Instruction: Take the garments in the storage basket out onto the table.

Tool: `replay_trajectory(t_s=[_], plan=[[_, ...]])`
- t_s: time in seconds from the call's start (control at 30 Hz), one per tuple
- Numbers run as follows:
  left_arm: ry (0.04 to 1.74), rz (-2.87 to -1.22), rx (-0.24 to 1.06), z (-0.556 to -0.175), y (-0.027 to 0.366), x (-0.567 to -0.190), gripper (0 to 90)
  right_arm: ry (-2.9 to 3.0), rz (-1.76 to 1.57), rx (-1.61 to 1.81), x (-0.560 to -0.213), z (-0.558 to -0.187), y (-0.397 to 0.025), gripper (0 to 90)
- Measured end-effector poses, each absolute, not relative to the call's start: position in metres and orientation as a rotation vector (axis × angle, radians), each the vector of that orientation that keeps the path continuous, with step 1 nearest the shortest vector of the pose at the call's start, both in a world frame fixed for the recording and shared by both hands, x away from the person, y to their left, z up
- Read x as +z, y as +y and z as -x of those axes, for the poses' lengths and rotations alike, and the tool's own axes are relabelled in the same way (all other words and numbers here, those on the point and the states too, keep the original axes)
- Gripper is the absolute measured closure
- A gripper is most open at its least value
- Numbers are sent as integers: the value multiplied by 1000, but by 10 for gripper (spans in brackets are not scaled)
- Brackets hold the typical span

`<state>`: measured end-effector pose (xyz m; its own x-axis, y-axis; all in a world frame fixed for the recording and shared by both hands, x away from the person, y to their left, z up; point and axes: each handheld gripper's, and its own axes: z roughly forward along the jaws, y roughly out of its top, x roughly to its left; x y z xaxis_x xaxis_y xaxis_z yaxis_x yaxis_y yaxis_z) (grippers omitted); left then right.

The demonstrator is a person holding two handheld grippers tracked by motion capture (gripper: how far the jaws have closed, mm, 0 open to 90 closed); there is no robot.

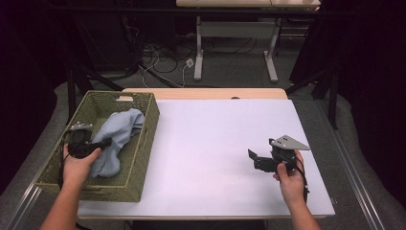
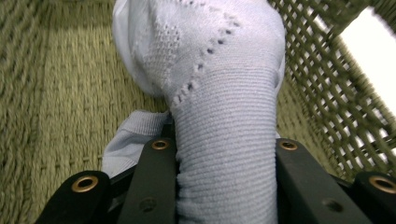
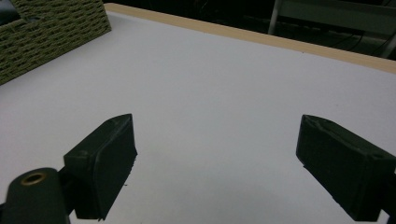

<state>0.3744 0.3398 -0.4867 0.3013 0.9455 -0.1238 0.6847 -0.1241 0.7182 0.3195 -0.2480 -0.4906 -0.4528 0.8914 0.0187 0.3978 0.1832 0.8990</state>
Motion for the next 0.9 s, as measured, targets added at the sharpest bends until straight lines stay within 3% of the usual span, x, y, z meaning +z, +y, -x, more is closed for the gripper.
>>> replay_trajectory(t_s=[0.9], plan=[[1361, -1697, 656, -355, 345, -459, 728, 1941, -1210, 1225, -492, -320, -248, 116]])
